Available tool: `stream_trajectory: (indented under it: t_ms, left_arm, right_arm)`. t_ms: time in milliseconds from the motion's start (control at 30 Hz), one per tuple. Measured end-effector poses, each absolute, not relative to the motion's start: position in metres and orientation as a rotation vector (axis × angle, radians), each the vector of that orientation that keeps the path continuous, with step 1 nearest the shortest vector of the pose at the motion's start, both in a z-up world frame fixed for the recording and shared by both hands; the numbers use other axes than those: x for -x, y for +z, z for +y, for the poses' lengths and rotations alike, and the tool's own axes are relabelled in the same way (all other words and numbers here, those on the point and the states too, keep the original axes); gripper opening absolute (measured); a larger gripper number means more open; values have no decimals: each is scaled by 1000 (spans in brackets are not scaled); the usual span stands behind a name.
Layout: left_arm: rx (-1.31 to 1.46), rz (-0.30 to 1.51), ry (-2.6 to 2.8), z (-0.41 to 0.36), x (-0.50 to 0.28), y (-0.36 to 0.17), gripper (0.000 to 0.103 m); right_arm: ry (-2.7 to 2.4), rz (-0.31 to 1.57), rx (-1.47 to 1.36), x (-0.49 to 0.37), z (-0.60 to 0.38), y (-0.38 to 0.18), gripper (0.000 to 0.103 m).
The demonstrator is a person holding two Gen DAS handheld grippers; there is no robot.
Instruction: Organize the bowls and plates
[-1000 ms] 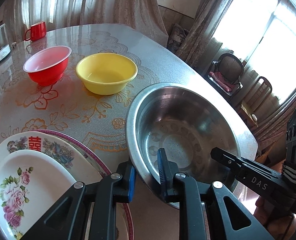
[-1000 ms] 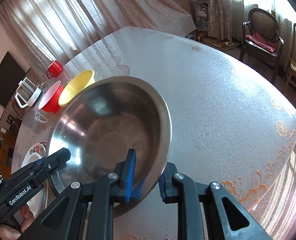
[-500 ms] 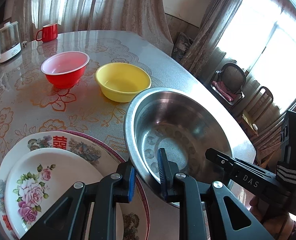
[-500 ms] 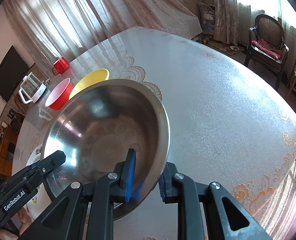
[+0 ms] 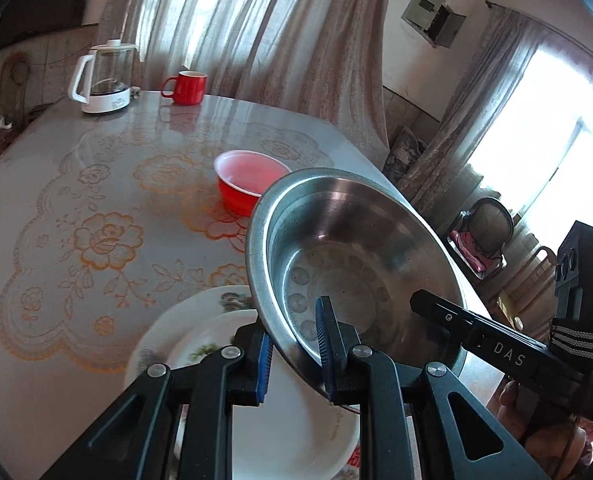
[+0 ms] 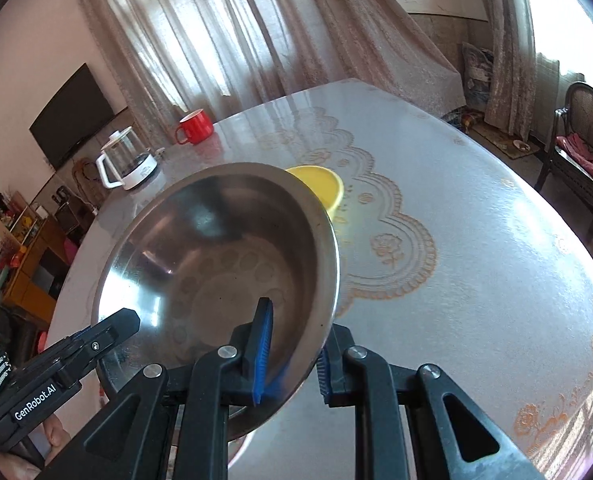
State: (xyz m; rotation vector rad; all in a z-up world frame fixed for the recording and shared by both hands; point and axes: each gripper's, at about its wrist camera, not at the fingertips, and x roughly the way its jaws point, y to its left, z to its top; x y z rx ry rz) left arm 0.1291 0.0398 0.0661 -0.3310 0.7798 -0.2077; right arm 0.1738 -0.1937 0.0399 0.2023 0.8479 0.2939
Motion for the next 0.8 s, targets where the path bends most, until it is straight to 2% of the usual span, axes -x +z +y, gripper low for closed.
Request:
stream_trajectory:
  t_ms: [267,500,800]
  left_arm:
    - [415,736,4,147,-90,58,21]
    - [480,741,143,206,-51,35,21]
    - [532,780,233,231,-27,8,21]
  right_arm:
    - [530,867,-90,-178,-68,44,18]
    - [678,922,8,-168,17,24,18]
    - [761,1015,114,-158,68,-8,19]
